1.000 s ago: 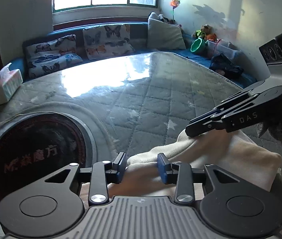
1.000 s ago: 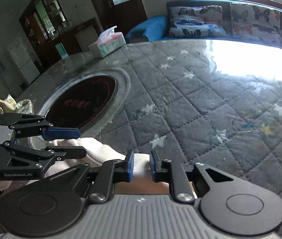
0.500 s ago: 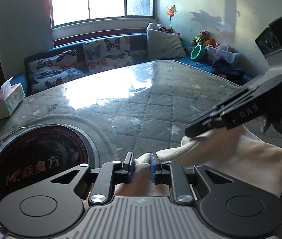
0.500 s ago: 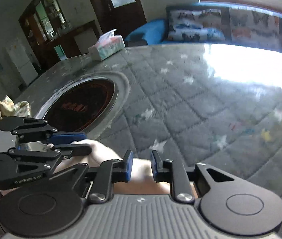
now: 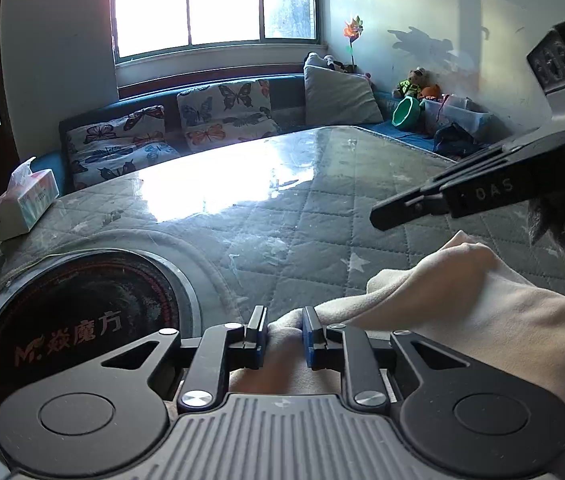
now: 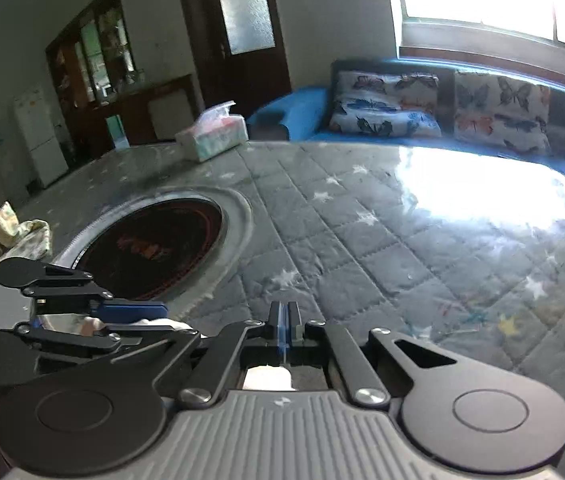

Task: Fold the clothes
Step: 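Lower the folded peach sweatshirt onto the table with both grippers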

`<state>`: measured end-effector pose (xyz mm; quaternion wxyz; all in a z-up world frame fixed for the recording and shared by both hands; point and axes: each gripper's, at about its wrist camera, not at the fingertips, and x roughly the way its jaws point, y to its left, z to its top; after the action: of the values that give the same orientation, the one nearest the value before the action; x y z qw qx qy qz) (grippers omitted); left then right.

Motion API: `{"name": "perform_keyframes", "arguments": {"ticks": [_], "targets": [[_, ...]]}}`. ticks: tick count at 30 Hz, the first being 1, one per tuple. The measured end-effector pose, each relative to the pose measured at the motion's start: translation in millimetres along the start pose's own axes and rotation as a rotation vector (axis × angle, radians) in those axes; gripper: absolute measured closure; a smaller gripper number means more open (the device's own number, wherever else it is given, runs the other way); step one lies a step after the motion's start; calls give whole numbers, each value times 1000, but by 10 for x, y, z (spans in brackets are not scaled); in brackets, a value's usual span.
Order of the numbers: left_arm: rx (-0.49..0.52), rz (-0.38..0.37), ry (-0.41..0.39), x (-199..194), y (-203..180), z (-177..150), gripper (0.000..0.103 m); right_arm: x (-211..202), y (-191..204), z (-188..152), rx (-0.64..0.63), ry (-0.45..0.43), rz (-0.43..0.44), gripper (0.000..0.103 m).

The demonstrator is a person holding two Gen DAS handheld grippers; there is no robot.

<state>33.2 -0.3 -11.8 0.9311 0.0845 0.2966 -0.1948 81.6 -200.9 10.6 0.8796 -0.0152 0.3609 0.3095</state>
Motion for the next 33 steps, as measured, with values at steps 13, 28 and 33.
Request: {"name": "perform_keyframes", "arguments": {"ticks": [13,28,33], "targets": [[2,12,-19,-128,-7,45,71,198,-53,-99,39,145,75,92],[-85,-122,51,-1,-155,100,75,-42,84,-37,-60,13,11,99],[-116,-119,52,84,-70,46,75,-45,231,-186,-122,46,49,97]]}}
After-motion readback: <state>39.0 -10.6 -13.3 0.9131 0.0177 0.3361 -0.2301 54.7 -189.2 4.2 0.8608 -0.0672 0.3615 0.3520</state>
